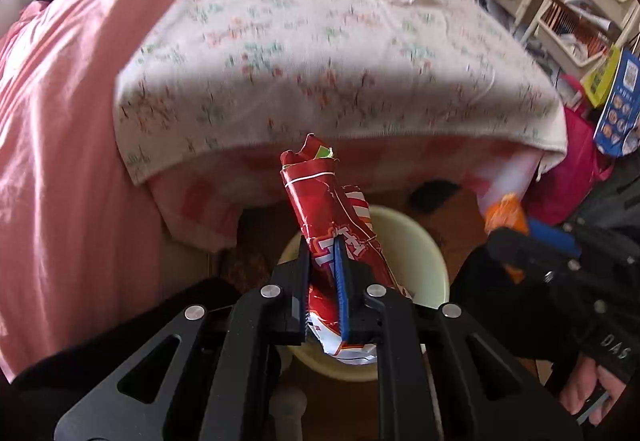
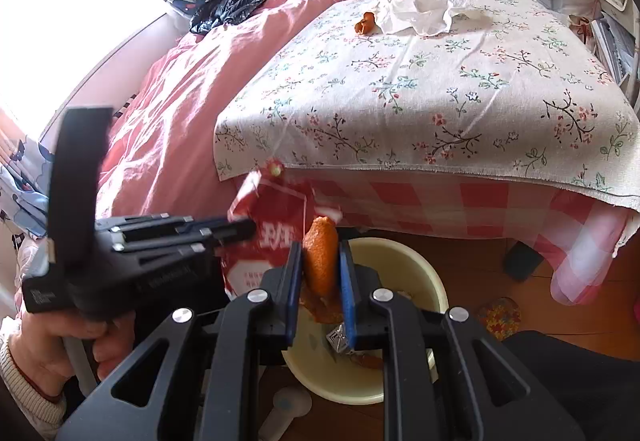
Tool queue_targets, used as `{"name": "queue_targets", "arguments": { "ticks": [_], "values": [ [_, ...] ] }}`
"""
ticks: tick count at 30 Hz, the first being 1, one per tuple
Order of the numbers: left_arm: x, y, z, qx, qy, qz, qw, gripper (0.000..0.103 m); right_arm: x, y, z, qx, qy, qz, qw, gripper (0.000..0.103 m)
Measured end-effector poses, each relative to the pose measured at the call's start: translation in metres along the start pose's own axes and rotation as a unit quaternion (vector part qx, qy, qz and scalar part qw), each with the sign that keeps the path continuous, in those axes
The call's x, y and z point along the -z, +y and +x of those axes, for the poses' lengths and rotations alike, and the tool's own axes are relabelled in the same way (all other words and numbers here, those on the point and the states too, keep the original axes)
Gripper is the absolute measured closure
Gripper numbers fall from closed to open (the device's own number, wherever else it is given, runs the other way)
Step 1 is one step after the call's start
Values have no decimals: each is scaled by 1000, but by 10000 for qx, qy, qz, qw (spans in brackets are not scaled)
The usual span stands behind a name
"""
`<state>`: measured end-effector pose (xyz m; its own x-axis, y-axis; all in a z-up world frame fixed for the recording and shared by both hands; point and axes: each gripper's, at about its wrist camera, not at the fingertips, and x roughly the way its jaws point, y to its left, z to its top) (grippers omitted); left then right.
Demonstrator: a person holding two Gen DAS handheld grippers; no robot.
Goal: Collect trash
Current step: 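Carry the chip bag and orange wrapper over the yellow wastebasket with both grippers, then open both grippers to drop the chip bag and wrapper into the wastebasket, then move both open grippers from the wastebasket back over the table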
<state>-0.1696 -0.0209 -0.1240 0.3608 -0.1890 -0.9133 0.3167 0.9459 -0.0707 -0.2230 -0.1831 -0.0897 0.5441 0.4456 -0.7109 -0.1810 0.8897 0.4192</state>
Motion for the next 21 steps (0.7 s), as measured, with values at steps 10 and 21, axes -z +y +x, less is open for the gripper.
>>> {"name": "queue_targets", "arguments": {
  "ticks": [10, 21],
  "values": [
    [9, 6, 10, 132, 351, -204, 9991, 74, 2, 1, 6, 86, 119, -65, 9999, 84],
    [-6, 33, -22, 199, -561, -1074, 9924, 49, 6, 7, 19, 165, 316, -211, 9991, 54]
  ]
}}
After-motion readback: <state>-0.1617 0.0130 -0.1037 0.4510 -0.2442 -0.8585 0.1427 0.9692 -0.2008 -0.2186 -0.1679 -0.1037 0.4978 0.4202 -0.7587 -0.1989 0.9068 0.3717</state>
